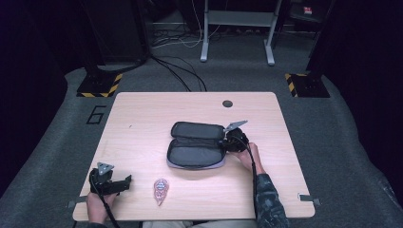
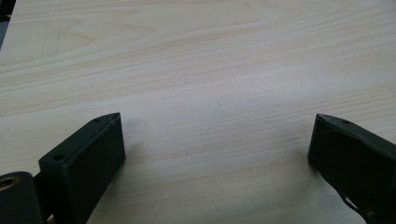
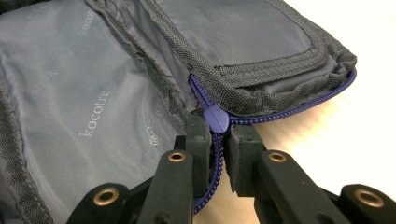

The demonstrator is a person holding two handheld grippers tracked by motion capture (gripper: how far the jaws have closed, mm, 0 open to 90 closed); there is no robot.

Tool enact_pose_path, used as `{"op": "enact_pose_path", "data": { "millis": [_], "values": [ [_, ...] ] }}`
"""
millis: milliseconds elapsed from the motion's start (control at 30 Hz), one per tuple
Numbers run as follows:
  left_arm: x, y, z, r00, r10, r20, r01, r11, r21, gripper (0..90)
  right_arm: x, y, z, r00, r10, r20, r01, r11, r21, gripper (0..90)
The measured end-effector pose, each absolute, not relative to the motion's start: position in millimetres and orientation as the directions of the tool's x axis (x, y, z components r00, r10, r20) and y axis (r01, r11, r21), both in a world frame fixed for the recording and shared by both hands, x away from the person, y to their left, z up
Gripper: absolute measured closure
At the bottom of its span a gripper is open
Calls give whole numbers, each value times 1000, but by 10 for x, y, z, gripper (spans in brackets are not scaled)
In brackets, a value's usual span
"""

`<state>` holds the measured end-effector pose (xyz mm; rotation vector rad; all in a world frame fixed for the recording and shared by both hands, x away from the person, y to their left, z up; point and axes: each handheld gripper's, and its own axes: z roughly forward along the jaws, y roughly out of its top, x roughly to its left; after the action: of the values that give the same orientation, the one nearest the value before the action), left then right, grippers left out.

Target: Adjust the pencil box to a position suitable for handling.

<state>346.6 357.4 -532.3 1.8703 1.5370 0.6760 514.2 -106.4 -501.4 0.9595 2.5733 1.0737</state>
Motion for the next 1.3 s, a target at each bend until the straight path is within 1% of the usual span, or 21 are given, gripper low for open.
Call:
{"op": "enact_pose_path", "data": {
  "millis": [67,333,400,433,467,500,533,567,633,667,733,800,833,867,900,1000,1067,1133,1167,1233,1300],
  "values": [
    [3465,3575,-5323,193,981,3,666,-133,734,37,5198,-1070,-4997,-790,611,51,474,556,683,807],
    [3466,3573,-5326,191,982,6,662,-133,737,38,5244,-1093,-5012,-798,599,62,471,556,685,806],
    [3463,3574,-5322,194,981,2,667,-133,733,38,5234,-1090,-5016,-793,606,67,476,548,688,784],
    [3465,3575,-5322,193,981,4,666,-135,734,38,5231,-1084,-5021,-786,615,60,475,539,696,741],
    [3466,3575,-5323,193,981,4,665,-134,734,38,5223,-1083,-5006,-760,645,73,505,516,692,520],
    [3468,3572,-5327,190,982,0,662,-129,739,38,5216,-1093,-4999,-753,652,88,519,506,689,462],
    [3468,3572,-5327,190,982,0,662,-129,739,38,5216,-1093,-4999,-753,652,88,519,506,689,462],
    [3468,3573,-5327,189,982,3,661,-129,739,38,5221,-1117,-4991,-751,656,76,511,503,697,399],
    [3468,3575,-5322,193,981,2,665,-133,735,38,5187,-1169,-4952,-731,673,115,536,462,707,311],
    [3469,3578,-5324,196,981,5,662,-136,737,37,5156,-1211,-4919,-717,685,127,538,429,726,281],
    [3472,3582,-5325,201,980,1,662,-137,737,36,5098,-1275,-4862,-708,692,139,539,403,740,213],
    [3472,3584,-5318,184,983,1,678,-127,724,21,4945,-1397,-4778,-684,715,144,539,362,761,150],
    [3472,3584,-5318,184,983,1,678,-127,724,21,4945,-1397,-4778,-684,715,144,539,362,761,150],
    [3476,3585,-5321,181,983,6,672,-128,729,22,4827,-1487,-4758,-666,734,131,535,349,769,139],
    [3472,3579,-5322,174,985,2,673,-120,730,22,4827,-1487,-4758,-666,734,131,535,349,769,139],
    [3452,3577,-5293,165,986,-4,692,-113,713,38,4682,-1603,-4769,-629,768,120,555,335,762,119],
    [3432,3568,-5299,154,988,-14,677,-95,730,42,4588,-1689,-4800,-598,794,111,569,322,757,107],
    [3403,3554,-5284,152,988,-6,677,-100,729,38,4442,-1814,-4871,-553,828,96,586,304,751,92],
    [3403,3554,-5284,152,988,-6,677,-100,729,35,4442,-1814,-4871,-553,828,96,586,304,751,92],
    [3375,3531,-5268,152,988,-8,667,-97,738,33,4347,-1897,-4940,-514,853,88,611,292,736,85],
    [3351,3506,-5247,152,988,-24,663,-83,744,27,4272,-1986,-5016,-480,872,91,627,269,731,84]
  ]
}}
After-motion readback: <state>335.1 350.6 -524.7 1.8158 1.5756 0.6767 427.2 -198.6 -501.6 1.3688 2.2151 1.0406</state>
